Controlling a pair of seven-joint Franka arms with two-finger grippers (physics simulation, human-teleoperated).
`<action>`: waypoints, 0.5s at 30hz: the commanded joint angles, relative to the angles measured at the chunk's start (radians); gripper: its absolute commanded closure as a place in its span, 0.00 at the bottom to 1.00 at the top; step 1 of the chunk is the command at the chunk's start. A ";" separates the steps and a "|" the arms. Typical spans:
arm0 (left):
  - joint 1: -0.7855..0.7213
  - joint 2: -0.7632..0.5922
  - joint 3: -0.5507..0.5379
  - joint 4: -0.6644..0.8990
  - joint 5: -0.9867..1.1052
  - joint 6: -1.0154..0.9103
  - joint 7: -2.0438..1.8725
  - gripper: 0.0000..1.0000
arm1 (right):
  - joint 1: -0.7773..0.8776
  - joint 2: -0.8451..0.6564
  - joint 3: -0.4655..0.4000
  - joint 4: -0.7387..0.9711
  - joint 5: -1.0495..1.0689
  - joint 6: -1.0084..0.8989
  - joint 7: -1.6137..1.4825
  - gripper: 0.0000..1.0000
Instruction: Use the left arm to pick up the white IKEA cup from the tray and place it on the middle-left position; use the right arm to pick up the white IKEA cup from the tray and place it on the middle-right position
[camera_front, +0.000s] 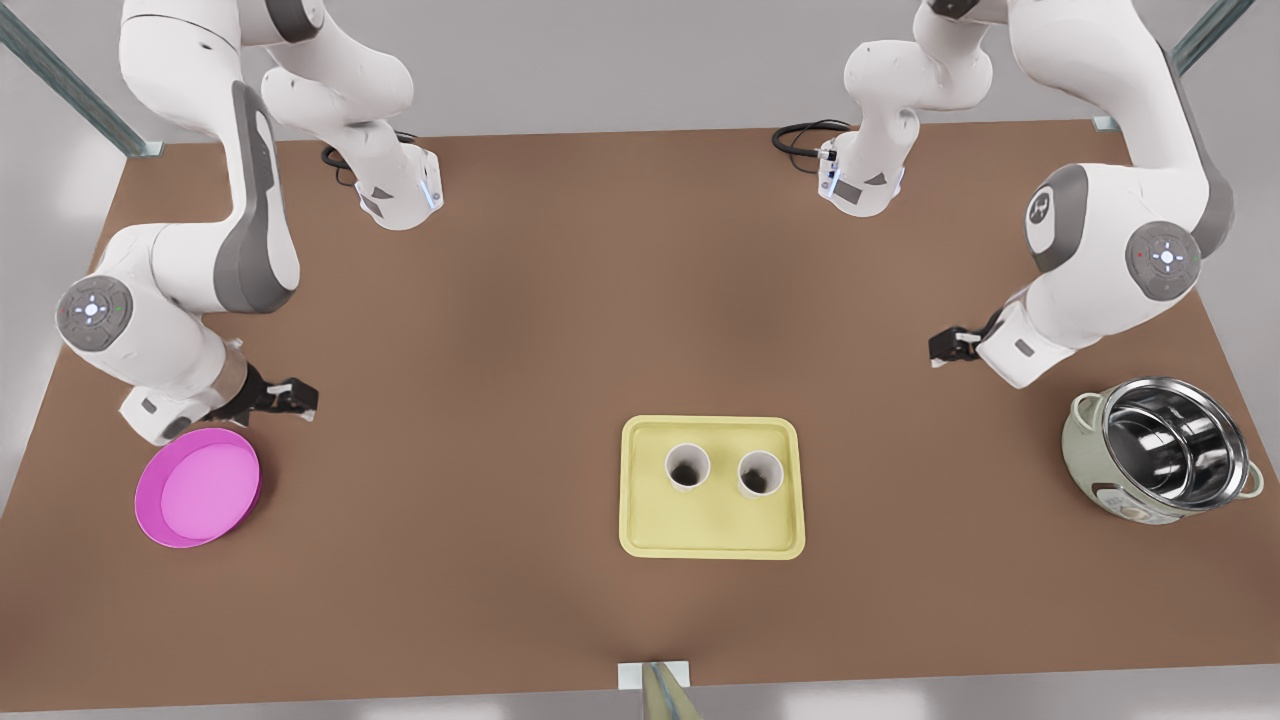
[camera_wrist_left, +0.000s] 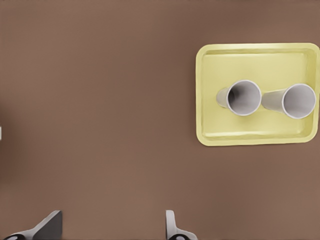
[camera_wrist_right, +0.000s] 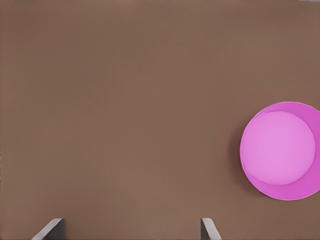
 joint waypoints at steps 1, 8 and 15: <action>0.002 0.002 -0.007 0.000 0.009 0.075 0.037 0.00 | 0.015 0.005 0.000 -0.001 -0.004 0.114 -0.062 0.00; -0.161 0.297 -0.199 0.219 0.083 0.105 -0.358 0.00 | 0.284 0.183 0.026 0.265 0.033 -0.095 -0.008 0.00; -0.153 0.490 -0.170 0.245 0.084 0.298 -0.399 0.00 | 0.455 0.517 0.104 0.665 0.033 -0.012 0.321 0.00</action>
